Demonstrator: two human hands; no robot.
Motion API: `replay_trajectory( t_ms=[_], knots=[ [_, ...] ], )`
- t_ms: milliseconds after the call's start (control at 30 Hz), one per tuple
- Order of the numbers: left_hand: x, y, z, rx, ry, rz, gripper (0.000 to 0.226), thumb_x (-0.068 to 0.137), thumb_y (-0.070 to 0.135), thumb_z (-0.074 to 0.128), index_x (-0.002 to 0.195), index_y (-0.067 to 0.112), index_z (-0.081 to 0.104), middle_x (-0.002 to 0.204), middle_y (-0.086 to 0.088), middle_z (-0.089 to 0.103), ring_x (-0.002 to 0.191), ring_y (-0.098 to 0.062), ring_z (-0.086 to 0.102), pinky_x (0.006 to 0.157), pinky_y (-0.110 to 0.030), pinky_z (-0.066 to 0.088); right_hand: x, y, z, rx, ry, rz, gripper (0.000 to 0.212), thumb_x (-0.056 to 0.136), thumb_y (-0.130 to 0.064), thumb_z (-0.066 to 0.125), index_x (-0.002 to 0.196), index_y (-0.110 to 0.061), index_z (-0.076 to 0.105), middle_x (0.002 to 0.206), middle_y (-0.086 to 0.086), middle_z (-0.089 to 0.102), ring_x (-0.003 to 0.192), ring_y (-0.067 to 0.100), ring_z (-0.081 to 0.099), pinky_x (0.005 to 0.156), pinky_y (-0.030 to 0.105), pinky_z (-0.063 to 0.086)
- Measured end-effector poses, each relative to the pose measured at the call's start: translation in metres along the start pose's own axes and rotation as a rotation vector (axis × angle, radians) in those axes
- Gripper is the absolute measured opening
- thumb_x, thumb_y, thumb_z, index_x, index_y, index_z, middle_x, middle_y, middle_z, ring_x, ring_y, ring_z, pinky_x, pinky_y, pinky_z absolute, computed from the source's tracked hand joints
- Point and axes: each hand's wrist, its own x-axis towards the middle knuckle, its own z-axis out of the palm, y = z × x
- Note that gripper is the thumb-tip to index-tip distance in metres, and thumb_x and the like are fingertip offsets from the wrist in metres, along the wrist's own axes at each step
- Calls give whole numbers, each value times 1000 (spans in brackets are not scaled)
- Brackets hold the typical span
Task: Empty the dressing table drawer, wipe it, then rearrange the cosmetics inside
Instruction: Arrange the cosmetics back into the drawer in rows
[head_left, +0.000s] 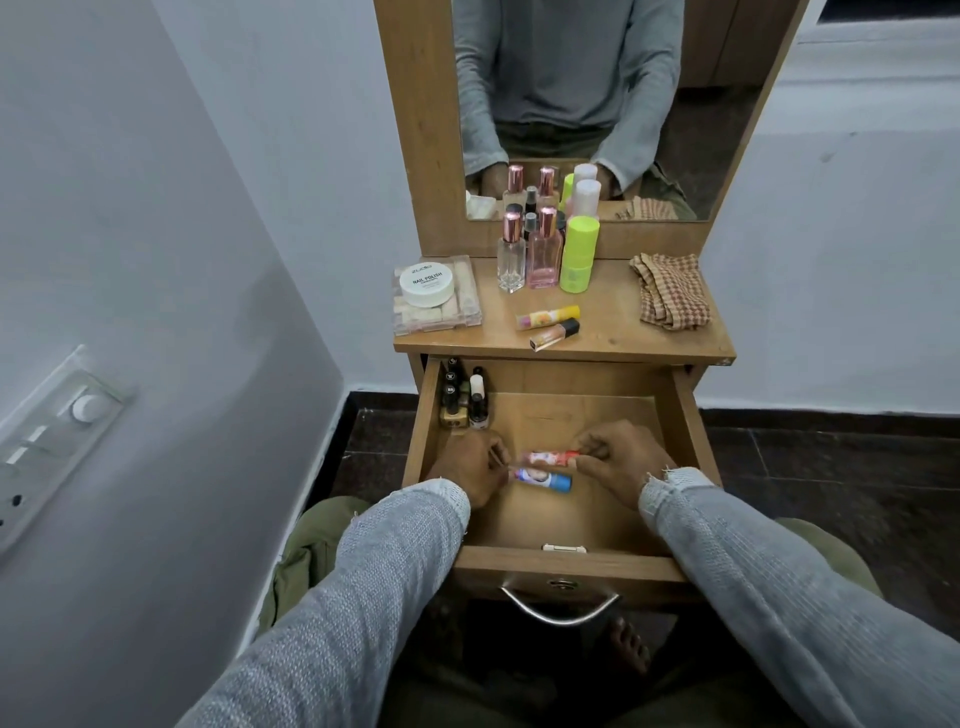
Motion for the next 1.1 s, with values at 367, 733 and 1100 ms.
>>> replay_trajectory(
  t_ms=[367,733,1100],
  knots=[
    [1,2,4,69,-39,12,29,84,5,65,110,16,56,105,-7,65,94,-23,63,88,-37,54,0,-6,8,-30,-114,-34,12,83,-13,69,95,-17,71,96,-2,70,88,9,63,82,27,54],
    [1,4,3,158,-48,91,26,91,7,56,116,16,59,110,-8,66,97,-23,62,87,-35,53,35,-53,-58,-155,482,-424,10,87,-12,61,94,-8,68,89,7,65,78,18,58,69,24,46],
    [5,0,4,130,-56,75,22,89,11,61,108,21,60,107,-5,68,94,-21,64,87,-37,54,94,-67,-109,-617,153,-302,34,89,-6,55,121,-15,64,123,12,61,114,29,54,101,37,40]
  ],
)
